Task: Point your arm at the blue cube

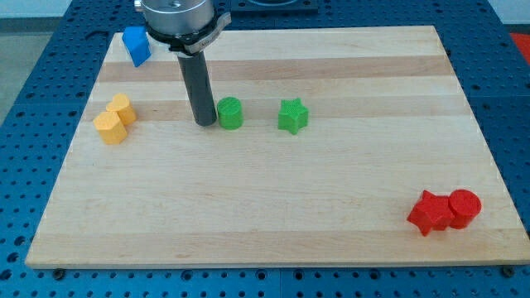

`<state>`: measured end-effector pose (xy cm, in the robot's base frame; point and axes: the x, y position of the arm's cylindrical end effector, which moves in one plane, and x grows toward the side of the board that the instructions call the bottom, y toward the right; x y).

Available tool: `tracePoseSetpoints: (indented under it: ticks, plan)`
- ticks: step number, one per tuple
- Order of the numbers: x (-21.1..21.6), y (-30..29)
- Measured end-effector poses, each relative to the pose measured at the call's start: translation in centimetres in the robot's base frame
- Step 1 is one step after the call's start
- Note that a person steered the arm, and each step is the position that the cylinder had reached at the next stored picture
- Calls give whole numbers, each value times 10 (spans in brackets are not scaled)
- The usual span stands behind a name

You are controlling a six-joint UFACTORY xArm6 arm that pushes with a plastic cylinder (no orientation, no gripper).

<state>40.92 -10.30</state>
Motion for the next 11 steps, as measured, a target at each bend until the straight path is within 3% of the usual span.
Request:
tracePoseSetpoints:
  ticks: [1,3,4,5,7,9,11]
  plan:
    - [-11,3]
    - [-103,3]
    - [-118,-6]
    - [-100,-29]
    - [-88,-197]
    - [-95,-202]
    - [-176,-202]
